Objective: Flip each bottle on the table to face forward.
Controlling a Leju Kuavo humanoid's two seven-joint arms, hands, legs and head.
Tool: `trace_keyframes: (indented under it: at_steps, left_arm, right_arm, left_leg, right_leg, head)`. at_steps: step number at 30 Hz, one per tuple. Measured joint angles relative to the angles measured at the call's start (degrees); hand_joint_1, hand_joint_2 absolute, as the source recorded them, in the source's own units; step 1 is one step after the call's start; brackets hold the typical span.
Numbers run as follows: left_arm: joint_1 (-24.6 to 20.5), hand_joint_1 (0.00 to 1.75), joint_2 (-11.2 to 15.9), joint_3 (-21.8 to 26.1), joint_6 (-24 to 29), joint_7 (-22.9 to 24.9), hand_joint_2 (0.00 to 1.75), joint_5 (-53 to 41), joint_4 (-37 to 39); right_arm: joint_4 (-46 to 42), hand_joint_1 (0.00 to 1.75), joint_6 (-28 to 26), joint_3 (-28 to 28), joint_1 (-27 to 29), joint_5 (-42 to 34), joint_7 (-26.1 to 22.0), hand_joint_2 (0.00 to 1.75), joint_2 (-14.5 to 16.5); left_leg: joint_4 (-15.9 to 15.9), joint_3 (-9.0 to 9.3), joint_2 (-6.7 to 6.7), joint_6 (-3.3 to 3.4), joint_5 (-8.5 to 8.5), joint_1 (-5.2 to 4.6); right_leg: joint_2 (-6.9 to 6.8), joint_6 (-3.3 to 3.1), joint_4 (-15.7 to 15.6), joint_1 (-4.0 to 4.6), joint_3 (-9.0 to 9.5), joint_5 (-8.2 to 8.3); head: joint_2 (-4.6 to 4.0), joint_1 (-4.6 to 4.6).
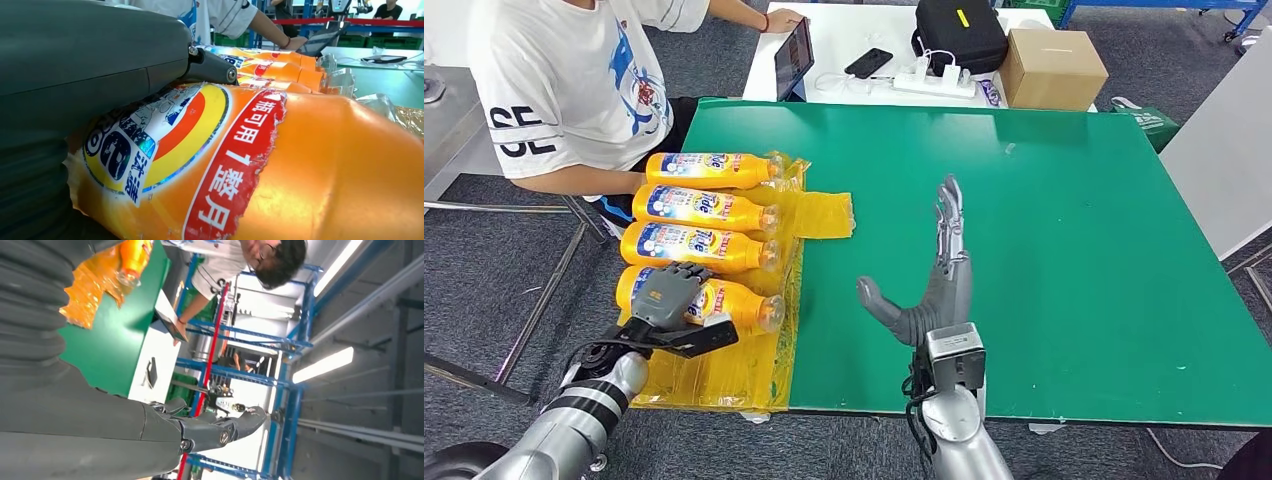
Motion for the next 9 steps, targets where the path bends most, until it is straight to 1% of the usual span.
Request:
trace_keyframes:
  at_steps: [9]
  left_arm:
    - [-0.77, 1.75, 0.01, -0.83, -0.29, 0.08, 1.75, 0.18, 1.30]
  right_arm:
    - [2.03, 0.00, 0.62, 0.21, -0.33, -0.08, 0.37, 1.75, 0.00]
  left_leg:
    - [0.00, 0.01, -0.01, 0.00, 0.00, 0.00]
  right_leg:
    - [-0.01, 0.00, 0.00, 0.00, 0.02, 0.00]
  head:
    - [0.00, 0.00]
